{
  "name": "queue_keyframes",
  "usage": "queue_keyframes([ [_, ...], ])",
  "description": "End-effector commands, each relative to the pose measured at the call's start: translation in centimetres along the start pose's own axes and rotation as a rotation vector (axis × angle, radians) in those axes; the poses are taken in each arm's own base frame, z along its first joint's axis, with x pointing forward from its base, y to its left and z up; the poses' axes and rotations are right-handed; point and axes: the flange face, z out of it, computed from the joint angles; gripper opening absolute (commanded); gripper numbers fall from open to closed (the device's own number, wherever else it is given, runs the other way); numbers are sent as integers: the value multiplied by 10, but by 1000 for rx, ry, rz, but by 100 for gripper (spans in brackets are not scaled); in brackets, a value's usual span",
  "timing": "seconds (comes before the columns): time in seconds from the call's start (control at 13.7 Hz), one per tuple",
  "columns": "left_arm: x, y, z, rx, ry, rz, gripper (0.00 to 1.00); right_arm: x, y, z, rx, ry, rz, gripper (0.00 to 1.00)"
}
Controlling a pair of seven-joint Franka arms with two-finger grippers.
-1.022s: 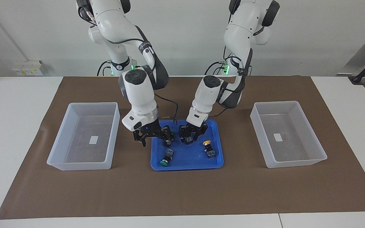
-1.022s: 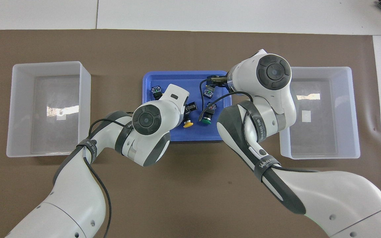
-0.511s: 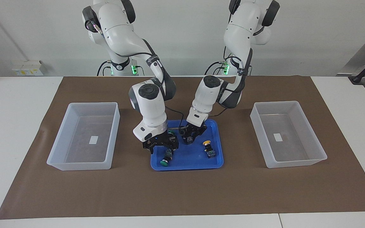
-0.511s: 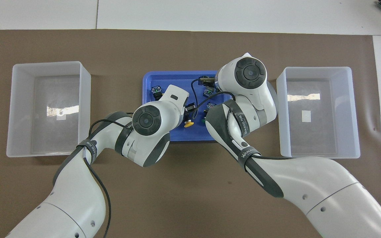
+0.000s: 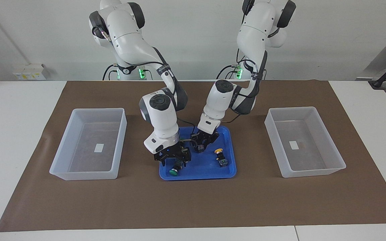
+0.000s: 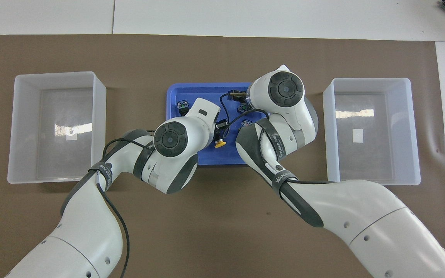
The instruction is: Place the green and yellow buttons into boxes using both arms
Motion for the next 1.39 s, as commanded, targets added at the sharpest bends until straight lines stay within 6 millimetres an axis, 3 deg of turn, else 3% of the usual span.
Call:
queue_keyframes([
  [0.0, 29, 13, -28, 22, -13, -18, 0, 1, -7, 4, -5, 18, 17, 97],
  [0.22, 63, 11, -56, 38, -11, -51, 0, -1, -5, 6, -17, 12, 21, 95],
  [0.36, 85, -3, -77, 56, -3, -78, 0, -8, -6, 11, -28, -4, 65, 85],
  [0.44, 95, -10, -91, 65, 1, -84, 0, -9, -5, 12, -32, -7, 79, 67],
  [0.51, 103, -18, -104, 74, 2, -76, 0, -10, -3, 14, -36, -12, 83, 27],
  [0.58, 115, -33, -117, 91, -3, -46, 0, -11, -4, 15, -37, -14, 88, 4],
  [0.88, 158, -92, -159, 153, -46, 76, 0, -6, -4, 0, -42, -11, 99, 0],
  [1.09, 192, -147, -188, 186, -81, 182, 0, 13, 12, -48, -36, 27, 115, 0],
  [1.31, 217, -196, -202, 197, -86, 288, 0, 25, 54, -116, -71, 14, 166, 0],
])
